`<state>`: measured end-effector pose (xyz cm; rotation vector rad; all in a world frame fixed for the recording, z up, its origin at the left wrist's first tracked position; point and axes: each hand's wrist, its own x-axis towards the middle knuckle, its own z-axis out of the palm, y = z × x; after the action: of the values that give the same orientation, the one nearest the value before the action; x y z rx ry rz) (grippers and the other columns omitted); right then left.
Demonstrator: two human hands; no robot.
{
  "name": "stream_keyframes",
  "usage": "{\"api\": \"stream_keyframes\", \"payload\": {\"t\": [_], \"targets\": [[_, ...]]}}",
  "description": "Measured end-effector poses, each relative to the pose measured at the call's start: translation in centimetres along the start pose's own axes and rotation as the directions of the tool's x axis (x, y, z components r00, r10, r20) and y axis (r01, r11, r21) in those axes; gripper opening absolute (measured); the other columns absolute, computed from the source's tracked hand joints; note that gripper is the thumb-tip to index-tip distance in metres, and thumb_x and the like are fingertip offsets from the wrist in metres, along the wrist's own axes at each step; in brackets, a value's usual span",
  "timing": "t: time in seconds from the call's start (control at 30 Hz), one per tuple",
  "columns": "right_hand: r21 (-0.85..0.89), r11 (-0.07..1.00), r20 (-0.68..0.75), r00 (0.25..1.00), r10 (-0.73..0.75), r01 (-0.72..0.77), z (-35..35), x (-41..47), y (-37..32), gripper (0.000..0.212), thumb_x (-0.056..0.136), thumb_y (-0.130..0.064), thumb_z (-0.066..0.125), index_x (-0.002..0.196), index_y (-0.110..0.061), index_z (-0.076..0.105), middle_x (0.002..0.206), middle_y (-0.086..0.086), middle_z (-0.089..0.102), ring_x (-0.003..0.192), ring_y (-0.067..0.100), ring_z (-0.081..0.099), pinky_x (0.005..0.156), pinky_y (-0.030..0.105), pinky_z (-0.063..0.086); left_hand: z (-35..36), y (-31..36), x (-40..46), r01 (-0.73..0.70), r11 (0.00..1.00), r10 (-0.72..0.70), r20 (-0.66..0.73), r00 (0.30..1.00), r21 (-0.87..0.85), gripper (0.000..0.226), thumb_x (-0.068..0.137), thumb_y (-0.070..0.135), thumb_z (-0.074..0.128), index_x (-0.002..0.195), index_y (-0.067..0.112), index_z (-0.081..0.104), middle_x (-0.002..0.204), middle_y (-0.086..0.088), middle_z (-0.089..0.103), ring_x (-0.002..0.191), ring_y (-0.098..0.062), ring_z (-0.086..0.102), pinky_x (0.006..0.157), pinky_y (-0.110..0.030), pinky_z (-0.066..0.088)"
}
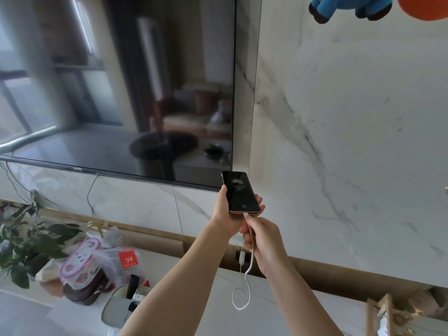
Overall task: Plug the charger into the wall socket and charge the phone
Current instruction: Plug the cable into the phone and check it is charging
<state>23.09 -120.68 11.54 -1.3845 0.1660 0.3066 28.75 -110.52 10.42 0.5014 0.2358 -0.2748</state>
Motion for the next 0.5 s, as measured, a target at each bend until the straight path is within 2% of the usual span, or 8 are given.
{"api": "stream_keyframes", "payload": {"t": [0.13,0.27,0.37,0.43,0.5], "targets": [[0.067,0.997,-0.030,0.999,0.038,-0.036,-0.7,0.5,0.1,0.017,0.092,-0.020,0.056,0.093,-0.004,0.062,0.083,0.012,0.069,0.078,0.023,0.067,0.067,0.032,0.055,0.1,0.1,-0.5,-0.005,0.987,0.003,0.013,1.000,0.160,0.070,0.093,0.063,0.026,0.124,0.007,0.053,0.108,-0.018,0.061,0.099,-0.032,0.060,0.088,-0.049,0.049],[0.248,0.968,-0.016,0.999,0.030,-0.025,-1.5,0.9,-0.2,0.026,0.094,-0.018,0.051,0.115,-0.004,0.057,0.107,0.019,0.067,0.101,0.032,0.066,0.077,0.038,0.057,0.5,0.3,-0.9,-0.030,0.958,0.029,0.007,1.000,0.285,0.063,0.094,0.061,0.023,0.122,0.013,0.054,0.111,-0.015,0.061,0.100,-0.028,0.058,0.087,-0.042,0.049],[0.321,0.946,-0.002,0.999,-0.045,0.043,-1.9,1.2,-0.8,0.027,0.096,-0.021,0.048,0.119,-0.009,0.057,0.110,0.016,0.066,0.106,0.029,0.063,0.084,0.039,0.054,0.8,0.6,-1.1,-0.042,0.950,0.041,0.010,0.999,0.310,0.060,0.095,0.059,0.026,0.121,0.014,0.056,0.111,-0.015,0.063,0.102,-0.028,0.059,0.092,-0.041,0.048],[0.339,0.938,0.029,0.996,-0.083,0.068,-2.1,1.4,-1.5,0.027,0.097,-0.024,0.047,0.116,-0.011,0.061,0.111,0.016,0.068,0.102,0.025,0.064,0.082,0.037,0.054,0.9,0.8,-1.0,-0.060,0.952,0.054,0.029,0.998,0.299,0.058,0.096,0.055,0.029,0.125,0.013,0.057,0.112,-0.013,0.065,0.104,-0.027,0.061,0.097,-0.040,0.046],[0.351,0.932,0.053,0.992,-0.118,0.092,-2.1,1.7,-2.2,0.024,0.096,-0.025,0.049,0.109,-0.014,0.066,0.108,0.014,0.071,0.099,0.022,0.065,0.077,0.034,0.054,1.1,1.0,-1.0,-0.083,0.952,0.071,0.050,0.996,0.295,0.055,0.097,0.051,0.030,0.120,0.012,0.060,0.105,-0.011,0.068,0.097,-0.024,0.063,0.093,-0.036,0.049]]}}
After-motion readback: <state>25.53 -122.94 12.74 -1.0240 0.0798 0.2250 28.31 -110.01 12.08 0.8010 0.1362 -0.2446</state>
